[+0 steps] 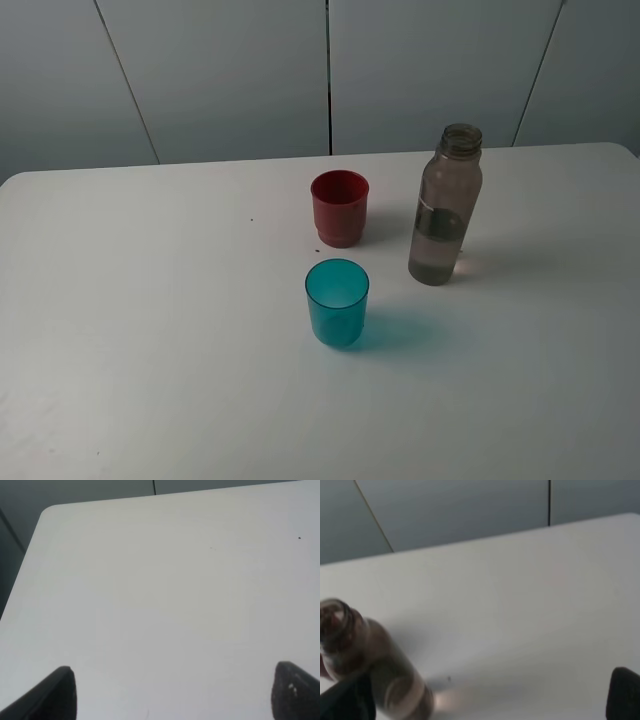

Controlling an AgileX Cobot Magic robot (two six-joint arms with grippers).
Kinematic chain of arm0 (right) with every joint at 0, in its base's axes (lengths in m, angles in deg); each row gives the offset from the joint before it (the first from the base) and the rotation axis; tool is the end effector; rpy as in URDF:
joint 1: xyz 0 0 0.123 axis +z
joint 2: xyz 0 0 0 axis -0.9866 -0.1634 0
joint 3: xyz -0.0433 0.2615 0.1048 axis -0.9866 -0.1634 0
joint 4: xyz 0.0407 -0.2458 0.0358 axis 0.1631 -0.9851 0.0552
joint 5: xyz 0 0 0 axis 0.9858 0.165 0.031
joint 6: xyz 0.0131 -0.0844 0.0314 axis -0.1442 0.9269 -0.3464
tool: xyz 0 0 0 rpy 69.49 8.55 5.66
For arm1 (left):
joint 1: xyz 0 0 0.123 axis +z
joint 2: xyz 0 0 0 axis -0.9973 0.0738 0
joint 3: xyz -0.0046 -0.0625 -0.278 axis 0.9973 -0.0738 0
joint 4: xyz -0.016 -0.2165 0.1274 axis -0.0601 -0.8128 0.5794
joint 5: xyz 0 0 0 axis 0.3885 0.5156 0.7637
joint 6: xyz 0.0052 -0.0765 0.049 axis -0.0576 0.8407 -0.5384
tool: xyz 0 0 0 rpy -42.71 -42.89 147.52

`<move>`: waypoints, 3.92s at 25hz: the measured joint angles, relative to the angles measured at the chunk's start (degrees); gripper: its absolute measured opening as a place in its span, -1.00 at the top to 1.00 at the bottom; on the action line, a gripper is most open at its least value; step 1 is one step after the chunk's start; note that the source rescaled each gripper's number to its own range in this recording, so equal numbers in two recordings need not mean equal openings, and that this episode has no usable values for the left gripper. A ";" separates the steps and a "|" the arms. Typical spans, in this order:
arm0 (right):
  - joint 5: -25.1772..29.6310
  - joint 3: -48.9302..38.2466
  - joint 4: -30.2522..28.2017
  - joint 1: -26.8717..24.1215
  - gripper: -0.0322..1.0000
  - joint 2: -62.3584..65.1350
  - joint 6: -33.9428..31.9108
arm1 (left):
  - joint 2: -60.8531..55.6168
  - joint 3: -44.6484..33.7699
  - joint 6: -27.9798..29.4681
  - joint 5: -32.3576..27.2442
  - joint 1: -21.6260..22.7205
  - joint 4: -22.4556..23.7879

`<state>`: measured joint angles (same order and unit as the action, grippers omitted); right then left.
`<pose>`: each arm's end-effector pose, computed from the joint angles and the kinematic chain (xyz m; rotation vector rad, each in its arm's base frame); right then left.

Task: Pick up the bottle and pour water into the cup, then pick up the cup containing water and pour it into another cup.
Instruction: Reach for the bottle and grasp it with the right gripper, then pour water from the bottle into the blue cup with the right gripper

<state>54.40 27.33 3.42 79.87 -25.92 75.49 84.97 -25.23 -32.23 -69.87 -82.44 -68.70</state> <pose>0.1321 0.0033 0.3260 0.1240 2.1380 0.1294 -0.0077 0.0007 0.2778 -0.0001 2.0633 0.0900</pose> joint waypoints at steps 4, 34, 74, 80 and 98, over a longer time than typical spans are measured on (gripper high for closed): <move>-12.39 -1.53 -5.20 10.15 -1.00 -1.97 -1.55 | 0.00 0.00 0.00 0.00 0.00 0.00; -102.93 -34.59 -4.35 21.85 -1.00 -48.43 -2.99 | 0.00 0.00 0.05 0.00 0.00 0.00; -106.29 -13.79 -7.36 21.85 0.92 -75.69 -2.16 | 0.00 0.00 0.05 0.00 0.00 0.00; -106.29 -13.70 -7.47 21.85 0.92 -75.69 -1.90 | 0.00 0.00 0.05 0.00 0.00 0.00; -102.48 -14.42 -7.58 21.85 0.92 -70.05 2.60 | 0.00 0.00 0.05 0.00 0.00 0.00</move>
<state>-48.08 12.92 -4.16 101.72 -95.97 78.09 84.97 -25.23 -32.18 -69.87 -82.44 -68.70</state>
